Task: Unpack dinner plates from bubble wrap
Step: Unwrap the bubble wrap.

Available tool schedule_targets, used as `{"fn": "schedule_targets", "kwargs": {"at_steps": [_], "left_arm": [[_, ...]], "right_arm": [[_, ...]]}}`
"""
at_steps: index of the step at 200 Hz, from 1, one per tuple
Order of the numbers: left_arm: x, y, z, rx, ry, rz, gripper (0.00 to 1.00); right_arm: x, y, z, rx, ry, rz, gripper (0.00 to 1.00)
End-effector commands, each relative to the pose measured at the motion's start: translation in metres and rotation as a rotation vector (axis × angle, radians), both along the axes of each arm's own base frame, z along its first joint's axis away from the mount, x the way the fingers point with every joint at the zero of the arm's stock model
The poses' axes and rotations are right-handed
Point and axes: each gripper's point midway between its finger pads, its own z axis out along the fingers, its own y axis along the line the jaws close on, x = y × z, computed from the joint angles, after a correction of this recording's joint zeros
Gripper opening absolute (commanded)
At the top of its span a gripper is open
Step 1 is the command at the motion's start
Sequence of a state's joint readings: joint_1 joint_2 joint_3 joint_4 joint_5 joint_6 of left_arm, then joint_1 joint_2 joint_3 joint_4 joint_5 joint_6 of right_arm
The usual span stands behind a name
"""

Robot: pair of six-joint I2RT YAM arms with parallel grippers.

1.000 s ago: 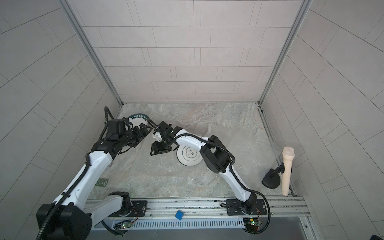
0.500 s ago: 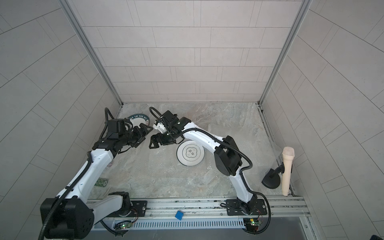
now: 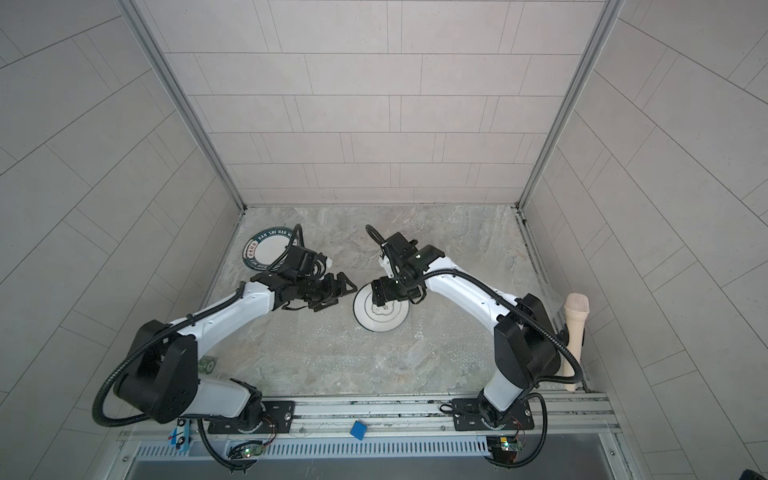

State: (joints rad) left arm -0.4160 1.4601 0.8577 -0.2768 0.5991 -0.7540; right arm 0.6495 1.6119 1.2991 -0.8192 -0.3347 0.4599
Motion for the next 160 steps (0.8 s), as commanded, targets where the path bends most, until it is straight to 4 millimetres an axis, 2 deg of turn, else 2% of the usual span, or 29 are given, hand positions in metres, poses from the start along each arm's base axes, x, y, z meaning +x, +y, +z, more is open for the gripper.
{"fn": "schedule_targets", "kwargs": {"at_steps": [1,29,60,113,160], "left_arm": [[0.003,-0.005,-0.024,-0.033,0.027,0.028,0.87],[-0.004,0.001,-0.052,-0.004,0.075,0.045,0.87],[-0.012,0.009,-0.07,0.023,0.105,0.059,0.87],[-0.016,0.012,-0.07,0.024,0.105,0.067,0.87],[-0.015,0.01,-0.07,0.013,0.105,0.065,0.86]], "right_arm": [[-0.014,-0.016,-0.013,-0.108,-0.011,-0.017,0.85],[-0.029,-0.007,-0.034,-0.168,0.006,0.015,0.85],[-0.036,0.006,-0.051,-0.218,0.013,0.052,0.83],[-0.044,0.024,-0.076,-0.266,0.032,0.092,0.82],[-0.045,0.023,-0.085,-0.334,0.009,0.099,0.76]]}}
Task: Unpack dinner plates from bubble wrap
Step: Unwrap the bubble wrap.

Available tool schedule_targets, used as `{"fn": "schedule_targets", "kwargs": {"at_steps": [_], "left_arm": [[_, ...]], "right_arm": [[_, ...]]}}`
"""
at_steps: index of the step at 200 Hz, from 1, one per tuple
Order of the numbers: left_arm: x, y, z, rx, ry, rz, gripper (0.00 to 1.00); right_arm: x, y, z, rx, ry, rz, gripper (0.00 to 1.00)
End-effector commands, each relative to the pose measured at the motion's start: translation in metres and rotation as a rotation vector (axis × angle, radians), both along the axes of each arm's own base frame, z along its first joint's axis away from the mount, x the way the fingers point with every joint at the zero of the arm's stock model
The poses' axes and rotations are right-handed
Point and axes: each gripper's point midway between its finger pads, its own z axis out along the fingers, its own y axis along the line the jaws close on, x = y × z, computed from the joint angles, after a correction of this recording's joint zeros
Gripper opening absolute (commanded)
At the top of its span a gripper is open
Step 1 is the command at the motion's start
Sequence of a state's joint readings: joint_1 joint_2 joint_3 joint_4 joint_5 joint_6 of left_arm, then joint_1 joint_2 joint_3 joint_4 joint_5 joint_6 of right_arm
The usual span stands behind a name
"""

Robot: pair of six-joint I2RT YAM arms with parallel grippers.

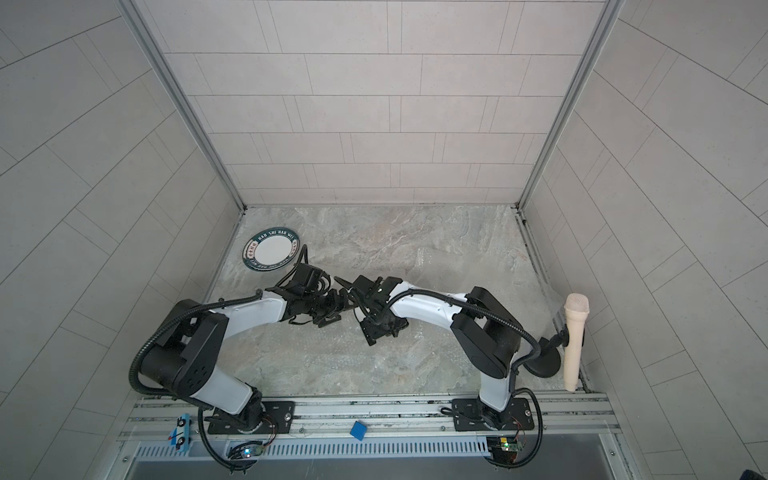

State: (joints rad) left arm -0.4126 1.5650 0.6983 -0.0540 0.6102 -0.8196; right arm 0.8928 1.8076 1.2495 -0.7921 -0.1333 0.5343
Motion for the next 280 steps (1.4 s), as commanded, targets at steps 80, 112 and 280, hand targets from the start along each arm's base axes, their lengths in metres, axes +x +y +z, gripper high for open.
{"fn": "schedule_targets", "kwargs": {"at_steps": [80,112,280], "left_arm": [[-0.001,0.004,-0.004,0.008,0.012,0.019,0.86],[0.0,0.005,-0.005,0.007,0.014,0.02,0.86],[0.003,0.004,-0.009,0.006,0.029,0.017,0.86]], "right_arm": [[0.003,-0.004,-0.009,-0.074,-0.024,-0.01,0.4],[0.001,-0.004,-0.014,-0.074,-0.012,-0.008,0.3],[0.001,0.006,0.005,0.0,-0.034,-0.007,0.0]]}}
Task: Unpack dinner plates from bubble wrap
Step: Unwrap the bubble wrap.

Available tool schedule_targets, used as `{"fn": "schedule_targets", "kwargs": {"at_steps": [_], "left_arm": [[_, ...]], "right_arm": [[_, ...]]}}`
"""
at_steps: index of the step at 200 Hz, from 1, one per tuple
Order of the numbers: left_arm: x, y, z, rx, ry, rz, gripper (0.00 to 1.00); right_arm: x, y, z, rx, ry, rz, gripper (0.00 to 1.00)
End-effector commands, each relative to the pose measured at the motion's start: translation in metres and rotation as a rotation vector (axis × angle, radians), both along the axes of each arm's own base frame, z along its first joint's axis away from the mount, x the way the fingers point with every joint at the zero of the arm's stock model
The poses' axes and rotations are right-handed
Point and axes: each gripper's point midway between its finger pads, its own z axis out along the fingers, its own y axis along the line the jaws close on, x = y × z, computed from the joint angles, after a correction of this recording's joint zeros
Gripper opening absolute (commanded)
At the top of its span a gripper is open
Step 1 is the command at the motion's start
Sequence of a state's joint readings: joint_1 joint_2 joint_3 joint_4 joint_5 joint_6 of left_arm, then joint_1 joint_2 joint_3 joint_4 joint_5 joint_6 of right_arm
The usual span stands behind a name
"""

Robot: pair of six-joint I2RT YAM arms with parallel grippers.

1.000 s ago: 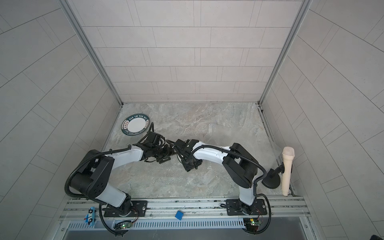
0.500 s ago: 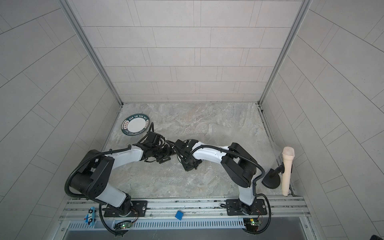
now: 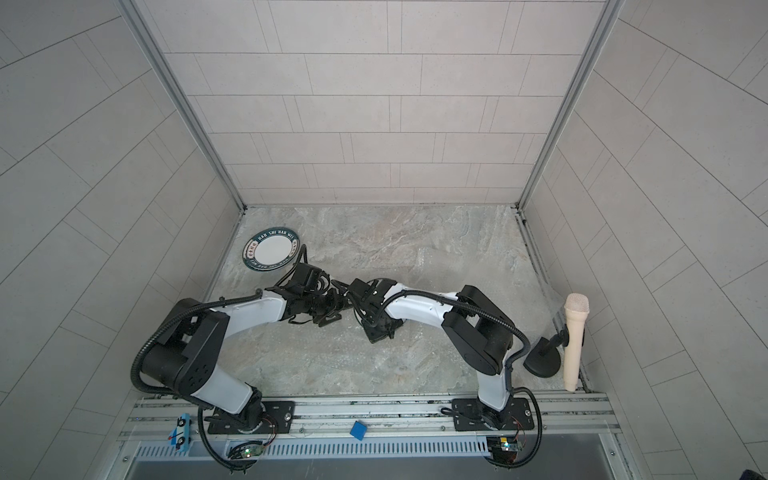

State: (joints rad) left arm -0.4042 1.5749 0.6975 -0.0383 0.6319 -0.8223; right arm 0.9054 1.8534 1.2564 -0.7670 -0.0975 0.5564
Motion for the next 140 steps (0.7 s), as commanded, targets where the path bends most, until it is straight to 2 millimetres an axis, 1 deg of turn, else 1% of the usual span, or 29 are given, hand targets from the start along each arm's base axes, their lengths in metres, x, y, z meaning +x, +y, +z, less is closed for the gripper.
{"fn": "schedule_targets", "kwargs": {"at_steps": [1,9,20,34,53,66,90,106,112,140], "left_arm": [[0.001,0.005,-0.009,0.026,0.026,0.018,0.86],[0.001,0.005,-0.01,0.027,0.027,0.018,0.86],[0.001,0.006,-0.011,0.03,0.028,0.018,0.86],[0.001,0.006,-0.011,0.033,0.028,0.02,0.86],[0.0,0.007,-0.011,0.034,0.027,0.02,0.86],[0.0,0.007,-0.01,0.033,0.026,0.019,0.86],[-0.001,0.008,-0.008,0.038,0.023,0.016,0.86],[-0.002,0.01,-0.008,0.039,0.024,0.018,0.86],[-0.001,0.01,-0.008,0.04,0.022,0.019,0.86],[-0.001,0.009,-0.009,0.035,0.024,0.019,0.86]], "right_arm": [[-0.003,0.004,0.019,0.034,-0.018,0.008,0.01],[-0.005,0.01,0.025,0.063,-0.022,0.019,0.08],[-0.009,0.018,0.032,0.092,-0.04,0.038,0.15],[-0.013,0.023,0.033,0.109,-0.043,0.047,0.26],[-0.013,0.02,0.021,0.066,-0.025,0.043,0.31],[-0.013,0.02,0.015,0.049,-0.027,0.05,0.38],[-0.009,0.013,0.005,-0.017,-0.042,0.04,0.43],[-0.007,0.007,0.004,-0.069,-0.073,0.047,0.53],[-0.007,0.006,0.004,-0.087,-0.085,0.054,0.55],[-0.009,0.005,-0.001,-0.121,-0.089,0.068,0.56]]}}
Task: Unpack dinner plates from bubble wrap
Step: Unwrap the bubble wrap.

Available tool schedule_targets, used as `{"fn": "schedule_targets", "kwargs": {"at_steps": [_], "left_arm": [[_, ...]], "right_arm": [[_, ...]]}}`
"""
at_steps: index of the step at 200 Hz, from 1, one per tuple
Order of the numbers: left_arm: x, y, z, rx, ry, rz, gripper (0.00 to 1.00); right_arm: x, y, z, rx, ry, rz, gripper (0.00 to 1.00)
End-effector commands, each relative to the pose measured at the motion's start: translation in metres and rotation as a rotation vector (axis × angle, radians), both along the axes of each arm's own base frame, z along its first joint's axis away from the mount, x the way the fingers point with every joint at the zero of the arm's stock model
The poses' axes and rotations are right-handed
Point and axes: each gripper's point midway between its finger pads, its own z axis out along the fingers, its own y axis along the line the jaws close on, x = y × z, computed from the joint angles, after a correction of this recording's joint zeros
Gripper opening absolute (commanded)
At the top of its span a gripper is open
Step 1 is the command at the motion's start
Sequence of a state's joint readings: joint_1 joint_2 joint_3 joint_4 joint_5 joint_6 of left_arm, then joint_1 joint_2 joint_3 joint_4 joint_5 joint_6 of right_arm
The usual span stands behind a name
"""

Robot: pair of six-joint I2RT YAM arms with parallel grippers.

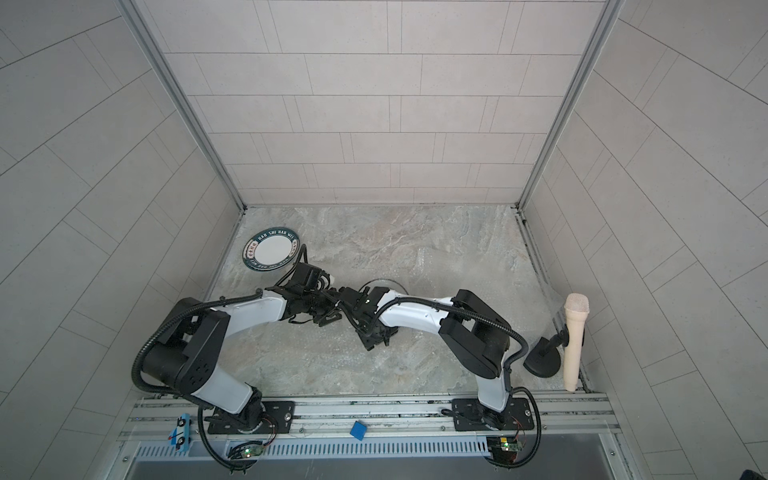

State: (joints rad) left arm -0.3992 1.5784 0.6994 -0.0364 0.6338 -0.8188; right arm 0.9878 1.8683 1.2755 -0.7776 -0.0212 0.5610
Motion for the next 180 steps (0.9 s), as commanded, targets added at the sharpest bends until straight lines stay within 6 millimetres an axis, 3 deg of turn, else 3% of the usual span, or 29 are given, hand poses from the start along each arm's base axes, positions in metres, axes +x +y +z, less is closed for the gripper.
{"fn": "schedule_targets", "kwargs": {"at_steps": [1,33,108,128,180], "left_arm": [[-0.002,0.008,-0.009,0.037,0.026,0.018,0.86],[-0.002,0.008,-0.007,0.035,0.023,0.018,0.86],[-0.001,0.012,-0.007,0.036,0.023,0.025,0.86],[0.0,0.014,-0.007,0.036,0.026,0.025,0.86],[0.001,0.013,-0.008,0.031,0.028,0.021,0.86]], "right_arm": [[0.003,-0.008,-0.001,-0.072,-0.035,-0.002,0.56],[0.008,-0.018,-0.002,-0.12,-0.073,-0.024,0.48],[0.011,-0.025,0.002,-0.141,-0.106,-0.029,0.05],[0.01,-0.025,0.007,-0.132,-0.107,-0.029,0.0],[0.012,-0.024,0.038,-0.061,-0.118,-0.031,0.0]]}}
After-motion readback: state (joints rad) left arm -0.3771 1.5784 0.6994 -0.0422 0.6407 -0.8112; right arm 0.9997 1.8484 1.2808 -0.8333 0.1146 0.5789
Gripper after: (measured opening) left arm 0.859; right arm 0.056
